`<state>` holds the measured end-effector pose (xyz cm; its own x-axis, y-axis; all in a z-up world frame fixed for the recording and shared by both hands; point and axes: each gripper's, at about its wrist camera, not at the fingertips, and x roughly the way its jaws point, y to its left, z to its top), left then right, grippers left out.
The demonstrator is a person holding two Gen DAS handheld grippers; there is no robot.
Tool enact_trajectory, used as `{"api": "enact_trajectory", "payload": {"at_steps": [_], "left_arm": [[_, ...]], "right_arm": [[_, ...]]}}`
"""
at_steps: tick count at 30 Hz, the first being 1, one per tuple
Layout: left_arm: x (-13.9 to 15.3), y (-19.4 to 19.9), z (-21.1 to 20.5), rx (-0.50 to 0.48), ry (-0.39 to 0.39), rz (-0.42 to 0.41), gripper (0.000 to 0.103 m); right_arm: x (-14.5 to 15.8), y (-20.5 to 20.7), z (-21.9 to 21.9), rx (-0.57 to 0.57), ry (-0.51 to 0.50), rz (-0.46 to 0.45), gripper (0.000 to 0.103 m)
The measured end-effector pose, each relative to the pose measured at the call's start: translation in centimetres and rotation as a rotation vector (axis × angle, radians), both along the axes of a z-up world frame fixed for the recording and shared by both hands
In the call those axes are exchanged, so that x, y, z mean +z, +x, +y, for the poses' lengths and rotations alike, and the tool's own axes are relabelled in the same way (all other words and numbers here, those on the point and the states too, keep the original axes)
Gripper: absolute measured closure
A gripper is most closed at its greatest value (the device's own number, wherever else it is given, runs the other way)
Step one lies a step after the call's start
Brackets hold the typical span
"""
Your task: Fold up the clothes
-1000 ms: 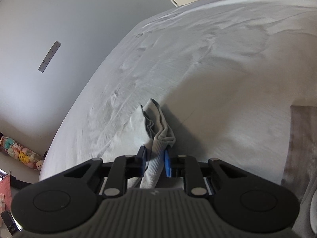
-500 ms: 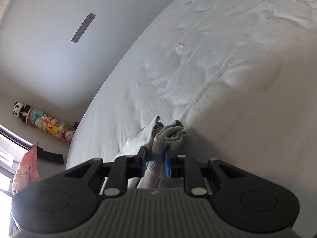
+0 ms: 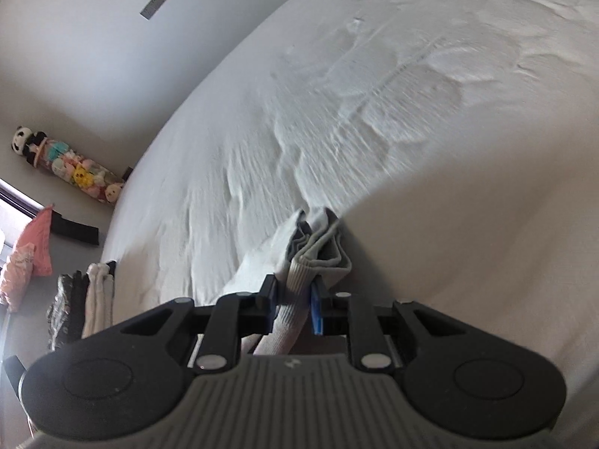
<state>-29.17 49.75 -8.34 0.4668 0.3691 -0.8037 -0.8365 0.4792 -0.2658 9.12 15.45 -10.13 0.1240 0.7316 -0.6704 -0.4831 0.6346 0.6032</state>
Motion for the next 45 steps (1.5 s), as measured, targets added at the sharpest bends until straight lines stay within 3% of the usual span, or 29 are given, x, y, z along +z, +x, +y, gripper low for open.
{"api": "enact_trajectory", "payload": {"at_steps": [6,10,13,17,19,24,31,35,39,42,45], "left_arm": [[-1.8,-0.2,1.3,0.008,-0.029,-0.027,0.094],[-2.1,0.2,1.2,-0.001,-0.017,-0.014,0.094],[-2.2,0.4,1.4,0.001,-0.022,-0.013,0.094],[-2.5,0.4,1.8,0.003,-0.033,-0.019,0.093],[-2.7,0.4,1.9,0.001,-0.035,-0.016,0.093],[-3.0,0.5,2.0,-0.005,-0.034,-0.012,0.093],[-3.1,0.5,2.4,0.018,-0.060,-0.027,0.093],[-3.1,0.3,2.2,0.018,-0.053,-0.028,0.093],[-3.0,0.3,2.1,0.016,-0.046,-0.032,0.093],[-2.7,0.2,2.0,0.010,-0.034,-0.038,0.093],[-2.3,-0.1,1.8,0.011,-0.024,-0.060,0.093]], "right_arm": [[-0.9,0.0,0.7,0.053,-0.129,0.003,0.080],[-1.2,0.3,1.5,0.097,-0.218,0.000,0.068],[-0.6,0.6,2.0,0.136,-0.250,-0.053,0.059],[-0.4,2.0,3.7,0.186,-0.249,-0.101,0.052],[-0.4,2.9,5.0,0.208,-0.231,-0.105,0.043],[-2.1,4.2,8.3,0.258,-0.273,-0.137,0.043],[-5.3,4.6,9.4,0.280,-0.281,-0.101,0.039],[-5.4,4.5,9.4,0.299,-0.260,-0.111,0.049],[-5.1,4.0,9.6,0.298,-0.255,-0.101,0.068],[-3.9,3.2,9.5,0.295,-0.261,-0.152,0.080],[-1.9,2.6,8.9,0.282,-0.225,-0.212,0.082]]}}
